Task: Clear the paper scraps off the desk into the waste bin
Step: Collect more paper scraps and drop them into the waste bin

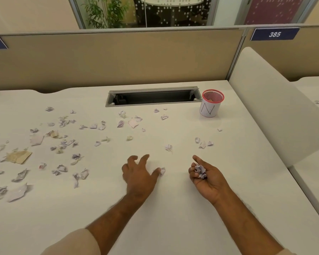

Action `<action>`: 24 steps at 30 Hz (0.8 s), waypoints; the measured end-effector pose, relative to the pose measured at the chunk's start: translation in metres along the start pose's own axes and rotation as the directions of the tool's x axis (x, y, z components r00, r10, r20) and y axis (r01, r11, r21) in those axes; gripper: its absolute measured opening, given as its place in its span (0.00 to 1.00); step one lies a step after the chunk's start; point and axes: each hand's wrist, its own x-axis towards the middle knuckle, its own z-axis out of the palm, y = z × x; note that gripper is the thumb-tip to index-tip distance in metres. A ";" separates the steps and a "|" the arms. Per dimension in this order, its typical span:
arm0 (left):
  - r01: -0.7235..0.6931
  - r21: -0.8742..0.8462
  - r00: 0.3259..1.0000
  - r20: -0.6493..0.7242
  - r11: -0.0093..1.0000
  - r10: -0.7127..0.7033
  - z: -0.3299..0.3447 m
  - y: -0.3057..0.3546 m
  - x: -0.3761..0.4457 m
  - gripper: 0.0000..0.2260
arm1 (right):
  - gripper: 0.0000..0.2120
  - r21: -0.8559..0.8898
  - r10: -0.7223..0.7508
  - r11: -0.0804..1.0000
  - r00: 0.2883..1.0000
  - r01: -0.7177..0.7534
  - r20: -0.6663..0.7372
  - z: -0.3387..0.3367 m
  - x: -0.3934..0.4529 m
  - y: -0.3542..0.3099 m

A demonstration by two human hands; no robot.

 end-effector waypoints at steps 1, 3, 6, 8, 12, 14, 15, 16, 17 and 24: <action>0.006 0.031 1.000 0.015 1.000 -0.006 0.003 -0.007 -0.002 0.28 | 0.07 0.003 -0.002 1.000 1.000 0.002 0.000 -0.002 0.001 -0.001; -0.043 0.075 0.999 0.020 0.996 0.042 0.009 -0.014 -0.006 0.25 | 0.07 0.003 -0.008 1.000 1.000 0.008 -0.002 -0.005 0.002 -0.001; -0.161 -0.015 0.987 -0.004 0.987 0.161 0.015 -0.015 -0.007 0.13 | 0.10 0.006 -0.018 1.000 1.000 0.018 0.003 -0.009 0.003 0.000; -0.243 -0.057 0.970 -0.032 0.968 0.242 0.016 -0.016 -0.007 0.08 | 0.11 0.012 -0.017 1.000 1.000 0.017 0.005 -0.009 0.003 -0.001; -0.284 -0.026 0.959 -0.019 0.959 0.283 0.016 -0.019 -0.003 0.09 | 0.12 0.047 -0.014 0.999 1.000 0.014 0.009 -0.006 0.002 -0.002; -0.285 -0.035 0.958 -0.018 0.958 0.285 0.017 -0.018 0.000 0.10 | 0.13 0.064 -0.013 0.998 1.000 0.012 0.019 -0.006 0.002 -0.003; -0.281 -0.066 0.960 -0.022 0.957 0.280 0.016 -0.016 0.000 0.10 | 0.13 0.070 -0.013 0.997 1.000 0.011 0.025 -0.006 0.002 -0.003; -0.261 -0.124 0.965 -0.024 0.957 0.260 0.016 -0.013 0.000 0.09 | 0.13 0.072 -0.012 0.997 1.000 0.010 0.028 -0.006 0.001 -0.003; -0.221 -0.201 0.975 -0.019 0.954 0.222 0.015 -0.009 0.000 0.09 | 0.13 0.073 -0.013 0.997 0.999 0.011 0.030 -0.006 0.001 -0.003; -0.166 -0.597 0.979 -0.003 0.785 0.205 -0.001 0.063 -0.017 0.09 | 0.12 0.050 -0.011 0.999 0.999 0.009 0.036 -0.005 0.000 0.002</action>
